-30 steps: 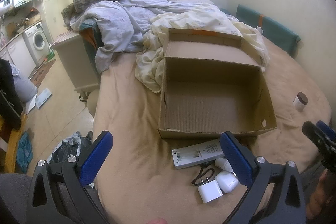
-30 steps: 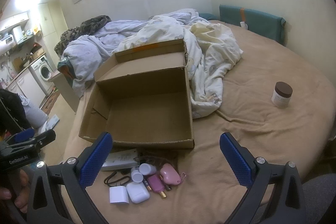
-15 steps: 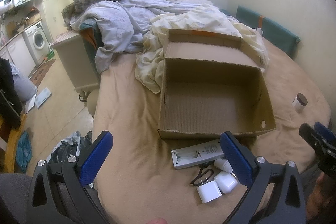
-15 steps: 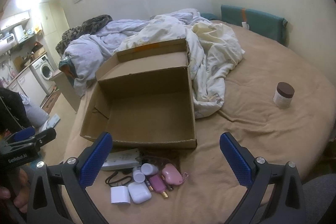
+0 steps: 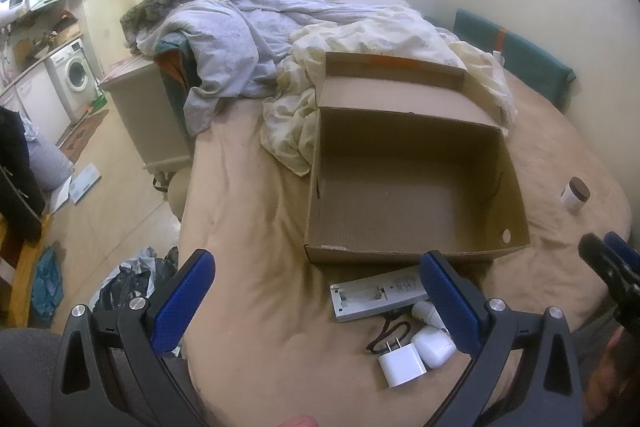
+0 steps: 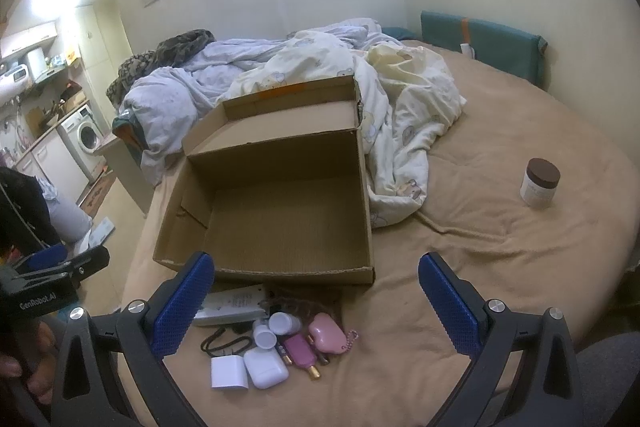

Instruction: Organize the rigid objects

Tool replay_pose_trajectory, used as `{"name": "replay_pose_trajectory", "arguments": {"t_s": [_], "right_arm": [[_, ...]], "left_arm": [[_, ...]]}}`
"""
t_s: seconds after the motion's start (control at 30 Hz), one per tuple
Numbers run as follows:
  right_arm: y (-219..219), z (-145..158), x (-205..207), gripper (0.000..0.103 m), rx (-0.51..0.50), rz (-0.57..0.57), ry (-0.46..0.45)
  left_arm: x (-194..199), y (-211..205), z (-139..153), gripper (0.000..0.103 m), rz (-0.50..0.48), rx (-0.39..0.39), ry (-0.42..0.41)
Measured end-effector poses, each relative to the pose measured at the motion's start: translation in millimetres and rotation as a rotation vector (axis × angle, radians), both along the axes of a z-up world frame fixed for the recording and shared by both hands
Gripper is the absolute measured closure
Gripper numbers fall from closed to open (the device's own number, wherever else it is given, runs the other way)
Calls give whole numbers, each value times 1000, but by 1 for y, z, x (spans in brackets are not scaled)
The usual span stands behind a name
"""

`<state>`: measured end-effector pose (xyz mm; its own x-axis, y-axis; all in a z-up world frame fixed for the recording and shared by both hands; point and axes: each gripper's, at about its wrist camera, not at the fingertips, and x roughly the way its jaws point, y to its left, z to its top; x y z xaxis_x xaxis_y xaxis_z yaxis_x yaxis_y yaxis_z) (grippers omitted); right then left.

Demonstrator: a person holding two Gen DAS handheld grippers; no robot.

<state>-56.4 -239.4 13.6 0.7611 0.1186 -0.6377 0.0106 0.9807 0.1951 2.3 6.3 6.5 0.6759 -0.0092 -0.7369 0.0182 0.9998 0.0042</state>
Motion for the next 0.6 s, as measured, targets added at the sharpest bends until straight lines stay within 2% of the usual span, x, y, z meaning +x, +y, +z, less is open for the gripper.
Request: {"name": "replay_pose_trajectory", "arguments": {"t_s": [0.6], "right_arm": [[1, 0, 1, 0, 9, -5, 5]], "left_arm": [[-1, 2, 0, 1, -2, -3, -1]]}}
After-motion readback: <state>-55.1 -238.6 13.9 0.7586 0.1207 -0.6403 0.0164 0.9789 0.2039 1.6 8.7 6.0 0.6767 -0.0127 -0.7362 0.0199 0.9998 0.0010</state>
